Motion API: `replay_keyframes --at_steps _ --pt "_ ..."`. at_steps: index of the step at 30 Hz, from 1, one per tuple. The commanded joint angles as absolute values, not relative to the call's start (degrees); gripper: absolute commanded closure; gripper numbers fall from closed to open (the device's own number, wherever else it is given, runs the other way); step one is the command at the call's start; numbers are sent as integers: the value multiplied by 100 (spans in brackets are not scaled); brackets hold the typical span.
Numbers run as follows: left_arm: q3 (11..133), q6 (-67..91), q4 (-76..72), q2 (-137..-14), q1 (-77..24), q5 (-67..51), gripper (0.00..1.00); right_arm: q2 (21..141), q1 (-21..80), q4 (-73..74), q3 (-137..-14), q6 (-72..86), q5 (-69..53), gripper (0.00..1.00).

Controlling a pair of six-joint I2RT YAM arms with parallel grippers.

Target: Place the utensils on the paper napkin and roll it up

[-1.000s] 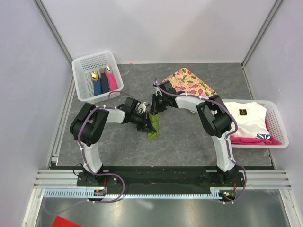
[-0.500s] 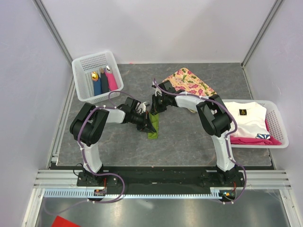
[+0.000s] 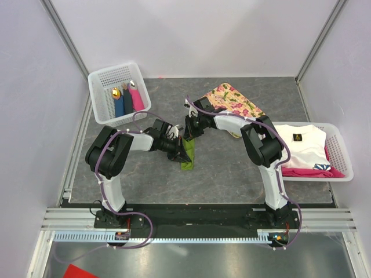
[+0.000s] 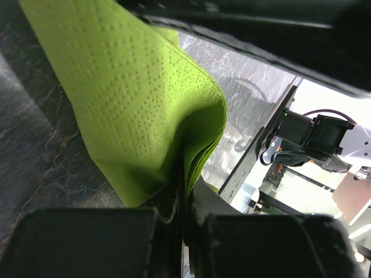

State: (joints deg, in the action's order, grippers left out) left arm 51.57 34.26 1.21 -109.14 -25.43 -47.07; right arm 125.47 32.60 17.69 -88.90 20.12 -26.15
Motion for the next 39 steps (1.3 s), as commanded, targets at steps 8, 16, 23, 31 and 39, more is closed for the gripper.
replay_keyframes --at_steps 8,16,23,31,39 --pt "5106 3085 290 -10969 -2479 -4052 98 12146 2760 1512 -8992 2539 -3269 89" --pt "5106 3067 290 -10978 -2479 -4061 98 12190 2400 -382 -7788 4050 -3963 91" --pt "5098 3059 272 -10978 -2487 -4061 98 12217 2303 -2012 -7023 5150 -4359 95" --pt "5089 3067 264 -10995 -2479 -4069 98 12340 2338 -1987 -7013 5038 -4254 97" --pt "5115 3067 255 -10995 -2479 -4069 98 12507 2452 -1073 -7022 4342 -3815 100"
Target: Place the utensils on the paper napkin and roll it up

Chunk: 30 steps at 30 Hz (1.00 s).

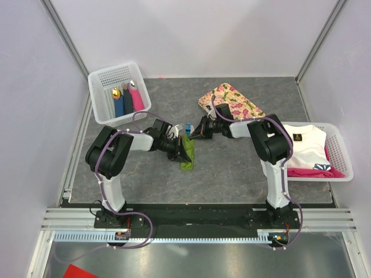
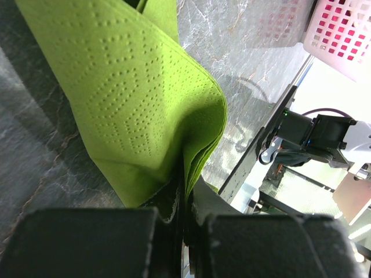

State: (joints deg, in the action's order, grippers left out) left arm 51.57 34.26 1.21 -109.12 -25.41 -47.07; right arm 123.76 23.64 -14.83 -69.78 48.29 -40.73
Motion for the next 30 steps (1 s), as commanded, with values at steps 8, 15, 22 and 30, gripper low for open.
replay_keyframes --at_steps 8,15,22,30 --pt "5221 3041 299 -10890 -2479 -4078 98 12630 2558 -326 -7189 3894 -3218 100" --pt "5343 3041 290 -10670 -2496 -4052 98 12709 2566 -185 -7146 3788 -3050 100" --pt "5431 3032 290 -10415 -2619 -4017 98 12727 2584 -149 -7137 3762 -2945 100" --pt "5475 2944 220 -10266 -2786 -3981 98 12709 2637 -9 -7163 3630 -2707 100"
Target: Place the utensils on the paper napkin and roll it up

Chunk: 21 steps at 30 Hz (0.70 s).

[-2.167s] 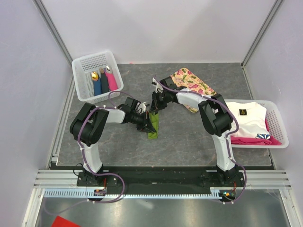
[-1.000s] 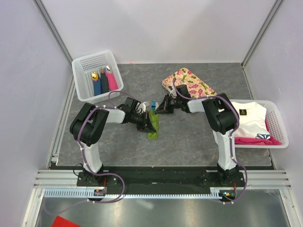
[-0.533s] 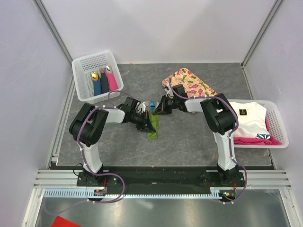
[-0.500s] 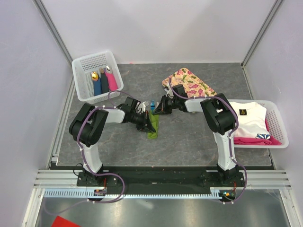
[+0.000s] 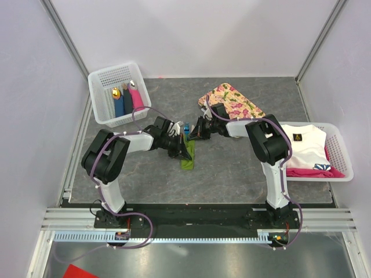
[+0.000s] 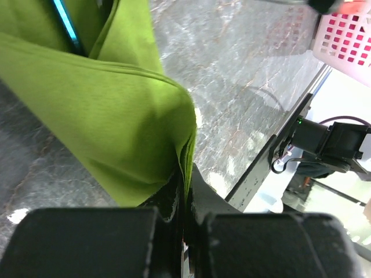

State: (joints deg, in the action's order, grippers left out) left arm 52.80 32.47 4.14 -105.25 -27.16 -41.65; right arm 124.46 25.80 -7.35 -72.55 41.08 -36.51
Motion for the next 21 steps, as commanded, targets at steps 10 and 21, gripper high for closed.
replay_keyframes --at_steps 10,21 --pt "5598 2857 185 -10222 -2979 -3938 98 12656 2760 202 -7066 3551 -2452 100" --pt "5836 2734 264 -10520 -3164 -3832 98 12674 2786 290 -7058 3524 -2259 100"
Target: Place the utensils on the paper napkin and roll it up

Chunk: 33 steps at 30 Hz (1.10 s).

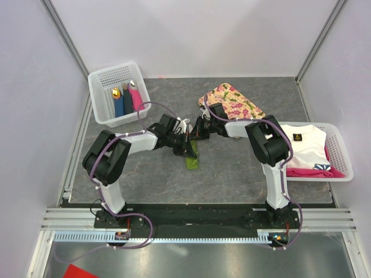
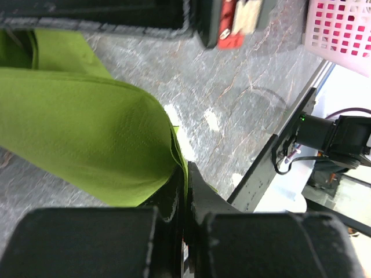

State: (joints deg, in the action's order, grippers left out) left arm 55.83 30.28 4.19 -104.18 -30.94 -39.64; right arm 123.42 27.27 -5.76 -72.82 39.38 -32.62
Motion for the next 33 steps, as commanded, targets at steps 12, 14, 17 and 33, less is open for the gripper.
replay_keyframes --at_steps 12,14,17,33 --pt "5906 2751 18 -10960 -3278 -3753 98 12647 2786 299 -7005 3568 -2162 100" --pt "5889 2742 -167 -11030 -3305 -3753 97 12656 2786 299 -6996 3577 -2153 100" --pt "5871 2663 -202 -11109 -3349 -3735 96 12639 2795 299 -6979 3612 -2171 100" --pt "5484 2286 184 -11118 -3296 -3753 94 11751 2690 1352 -7699 3156 -2742 75"
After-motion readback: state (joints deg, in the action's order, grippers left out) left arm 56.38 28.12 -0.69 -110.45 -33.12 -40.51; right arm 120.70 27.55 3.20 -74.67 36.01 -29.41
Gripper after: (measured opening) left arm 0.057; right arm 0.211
